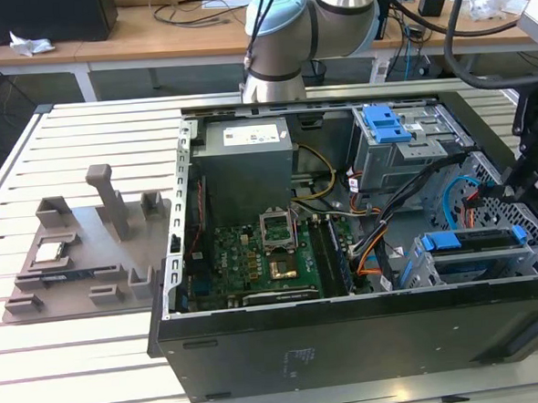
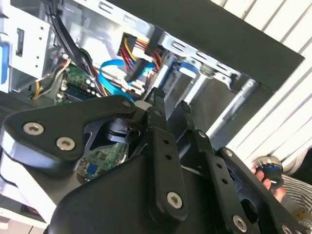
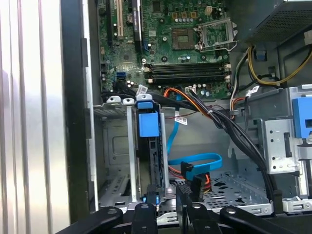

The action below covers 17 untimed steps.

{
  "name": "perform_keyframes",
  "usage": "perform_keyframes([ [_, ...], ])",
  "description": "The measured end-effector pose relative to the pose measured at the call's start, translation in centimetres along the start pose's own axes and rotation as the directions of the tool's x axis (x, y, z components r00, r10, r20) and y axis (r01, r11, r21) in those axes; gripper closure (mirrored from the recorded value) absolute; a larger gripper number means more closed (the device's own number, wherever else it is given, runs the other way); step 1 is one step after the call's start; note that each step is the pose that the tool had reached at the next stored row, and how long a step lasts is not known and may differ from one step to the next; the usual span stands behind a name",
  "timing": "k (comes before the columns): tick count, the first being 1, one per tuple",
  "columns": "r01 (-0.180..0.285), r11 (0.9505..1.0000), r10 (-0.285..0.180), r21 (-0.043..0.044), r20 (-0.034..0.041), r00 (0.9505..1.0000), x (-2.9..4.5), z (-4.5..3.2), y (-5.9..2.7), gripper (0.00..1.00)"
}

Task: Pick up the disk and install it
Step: 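Insert the first disk wire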

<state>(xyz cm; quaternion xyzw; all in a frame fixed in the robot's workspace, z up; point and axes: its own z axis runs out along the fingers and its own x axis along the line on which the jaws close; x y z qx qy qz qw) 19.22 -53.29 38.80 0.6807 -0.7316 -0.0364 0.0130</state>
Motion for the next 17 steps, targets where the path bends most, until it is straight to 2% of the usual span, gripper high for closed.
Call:
perform_keyframes([
  [2, 0.0, 1.0, 0.0, -0.0006, -0.0004, 1.0, -0.64, 0.36, -0.09, 0.7],
  [4, 0.0, 1.0, 0.0, -0.0015, -0.0003, 1.0, -2.06, 1.11, -0.18, 0.7],
  [7, 0.0, 1.0, 0.0, -0.0035, -0.0019, 1.0, -2.91, 2.48, -0.8, 0.7],
  [8, 0.0, 1.0, 0.0, -0.0034, -0.0033, 1.0, -2.87, 2.75, -0.84, 0.7],
  [10, 0.0, 1.0, 0.0, -0.0034, -0.0036, 1.0, -2.86, 2.79, -0.84, 0.7],
  [12, 0.0, 1.0, 0.0, -0.0034, -0.0035, 1.0, -2.86, 2.8, -0.84, 0.84],
  [15, 0.0, 1.0, 0.0, -0.0035, -0.0031, 1.0, -2.72, 2.83, -0.84, 0.84],
  [16, 0.0, 1.0, 0.0, -0.0034, -0.0035, 1.0, -2.39, 2.79, -0.86, 0.84],
  [17, 0.0, 1.0, 0.0, -0.0034, -0.0036, 1.0, -1.56, 2.76, -0.89, 0.84],
])
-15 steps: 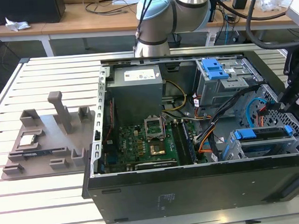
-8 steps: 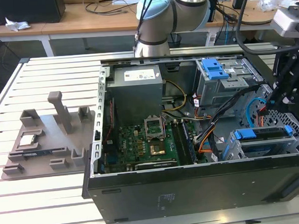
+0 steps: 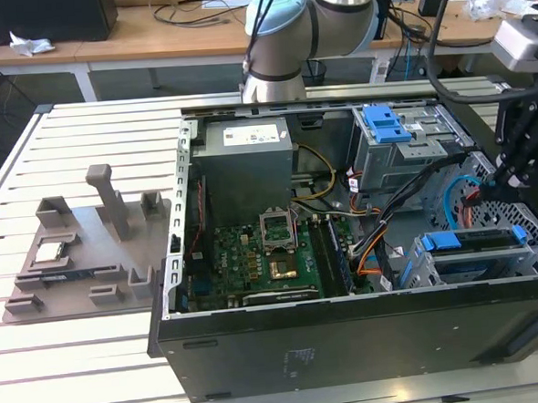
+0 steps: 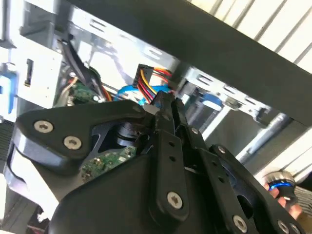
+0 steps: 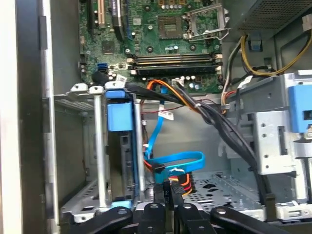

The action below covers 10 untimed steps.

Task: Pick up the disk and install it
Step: 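Insert the first disk wire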

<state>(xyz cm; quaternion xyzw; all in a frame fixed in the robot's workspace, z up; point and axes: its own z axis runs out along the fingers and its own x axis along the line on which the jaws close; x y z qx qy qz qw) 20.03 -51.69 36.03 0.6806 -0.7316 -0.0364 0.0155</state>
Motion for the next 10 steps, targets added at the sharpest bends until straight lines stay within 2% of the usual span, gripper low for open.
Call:
perform_keyframes([
  [6, 0.001, 1.0, -0.001, 0.0, 0.0, 1.0, 2.29, 0.01, 0.13, 0.84],
  [10, 0.003, 1.0, -0.003, -0.0001, -0.0002, 1.0, 2.45, 0.47, 0.45, 0.84],
])
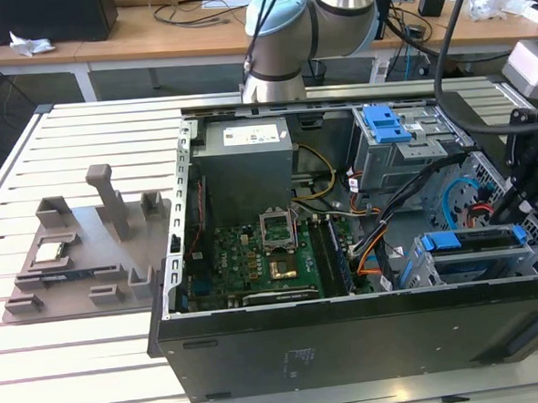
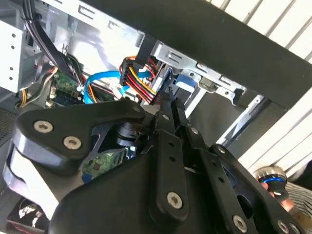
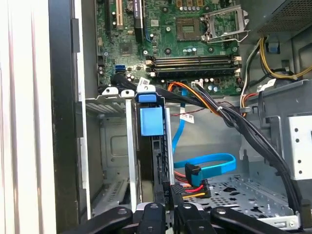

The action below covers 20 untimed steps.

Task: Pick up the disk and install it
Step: 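Insert the first disk wire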

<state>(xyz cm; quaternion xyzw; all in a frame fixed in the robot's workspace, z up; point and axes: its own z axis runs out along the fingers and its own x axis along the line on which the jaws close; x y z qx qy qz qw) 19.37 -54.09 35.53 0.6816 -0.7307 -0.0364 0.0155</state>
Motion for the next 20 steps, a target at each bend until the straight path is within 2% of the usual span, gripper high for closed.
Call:
perform_keyframes([
  [6, 0.003, 1.0, -0.003, 0.0, -0.0003, 1.0, 0.03, 0.91, 0.03, 0.84],
  [16, -0.004, 1.0, 0.004, 0.0001, 0.0002, 1.0, 0.11, 1.17, 0.13, 0.84],
  [20, -0.012, 0.9999, 0.012, 0.0002, 0.001, 0.9999, 0.13, 1.55, 0.1, 0.84],
])
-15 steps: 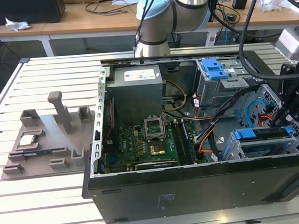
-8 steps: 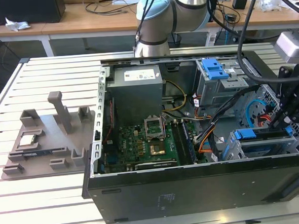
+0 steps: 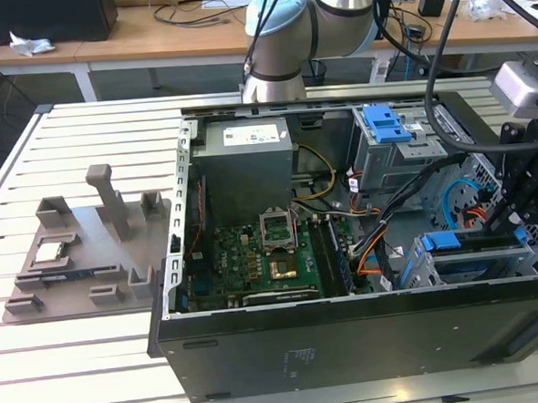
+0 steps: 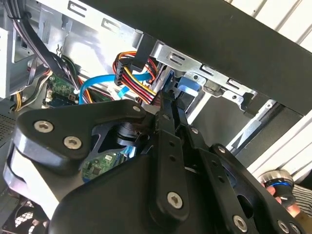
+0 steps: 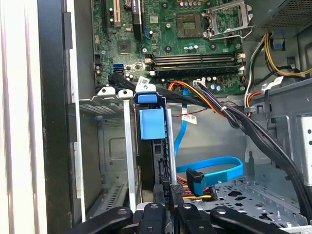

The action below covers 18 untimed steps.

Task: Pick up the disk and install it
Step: 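Insert the first disk wire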

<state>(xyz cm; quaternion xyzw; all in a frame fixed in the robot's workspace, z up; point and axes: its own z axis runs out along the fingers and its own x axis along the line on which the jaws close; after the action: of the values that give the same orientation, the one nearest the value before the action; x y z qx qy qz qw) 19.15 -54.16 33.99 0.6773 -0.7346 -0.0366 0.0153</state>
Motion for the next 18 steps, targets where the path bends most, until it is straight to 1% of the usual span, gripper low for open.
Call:
perform_keyframes([
  [3, 0.0, 1.0, 0.0, 0.0003, -0.0009, 1.0, 0.01, 0.2, -0.02, 0.84],
  [10, 0.0, 1.0, 0.0, 0.0001, 0.0005, 1.0, 0.0, 0.3, -0.02, 0.84],
  [11, 0.0, 1.0, 0.0, -0.0001, 0.001, 1.0, 0.01, 0.34, -0.02, 0.82],
  [12, 0.0, 1.0, 0.0, -0.0001, 0.0007, 1.0, 0.01, 0.33, -0.02, 0.76],
  [13, 0.0, 1.0, 0.0, 0.0001, -0.0002, 1.0, 0.01, 0.27, -0.02, 0.76],
  [14, 0.0, 1.0, 0.0, 0.0001, -0.0003, 1.0, 0.0, -0.14, 0.01, 0.76],
  [15, 0.0, 1.0, 0.0, 0.0002, -0.0005, 1.0, -0.04, -1.11, 0.09, 0.76],
  [17, 0.0, 1.0, 0.0, 0.0002, -0.0004, 1.0, -0.37, -2.08, 0.19, 0.76],
  [18, 0.0, 1.0, 0.0, 0.0001, -0.0006, 1.0, -0.46, -2.44, 0.22, 0.78],
])
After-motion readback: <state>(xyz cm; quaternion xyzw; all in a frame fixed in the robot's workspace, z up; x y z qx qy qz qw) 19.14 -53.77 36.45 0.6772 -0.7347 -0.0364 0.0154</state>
